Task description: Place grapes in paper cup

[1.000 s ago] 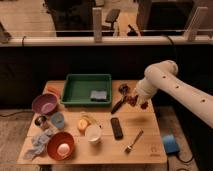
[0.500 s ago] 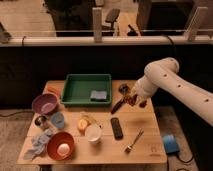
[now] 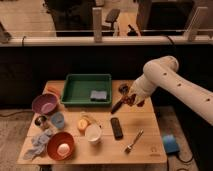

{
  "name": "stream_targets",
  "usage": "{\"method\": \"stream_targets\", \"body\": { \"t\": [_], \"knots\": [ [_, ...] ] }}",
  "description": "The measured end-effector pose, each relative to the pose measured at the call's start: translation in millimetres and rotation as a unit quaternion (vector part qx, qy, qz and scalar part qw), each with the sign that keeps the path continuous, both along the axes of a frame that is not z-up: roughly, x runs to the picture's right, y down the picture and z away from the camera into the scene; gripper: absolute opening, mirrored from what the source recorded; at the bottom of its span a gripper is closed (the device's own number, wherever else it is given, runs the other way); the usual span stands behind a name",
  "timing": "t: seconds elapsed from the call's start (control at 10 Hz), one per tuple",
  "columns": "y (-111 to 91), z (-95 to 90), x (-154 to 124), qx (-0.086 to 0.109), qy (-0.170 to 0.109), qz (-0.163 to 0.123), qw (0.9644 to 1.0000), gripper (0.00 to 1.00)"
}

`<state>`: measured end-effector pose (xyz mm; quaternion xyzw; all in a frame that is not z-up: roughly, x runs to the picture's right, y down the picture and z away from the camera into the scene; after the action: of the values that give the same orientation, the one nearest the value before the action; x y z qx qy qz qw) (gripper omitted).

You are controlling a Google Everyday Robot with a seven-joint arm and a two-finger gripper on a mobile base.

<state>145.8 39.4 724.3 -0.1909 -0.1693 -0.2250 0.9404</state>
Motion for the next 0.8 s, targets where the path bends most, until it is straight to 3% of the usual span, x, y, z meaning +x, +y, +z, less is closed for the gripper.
{"method": "stream_targets", "body": {
  "t": [0.8],
  "knots": [
    [6, -21.5, -28, 0.007, -0.045, -0.058, 0.9973, 0.04]
  ]
}}
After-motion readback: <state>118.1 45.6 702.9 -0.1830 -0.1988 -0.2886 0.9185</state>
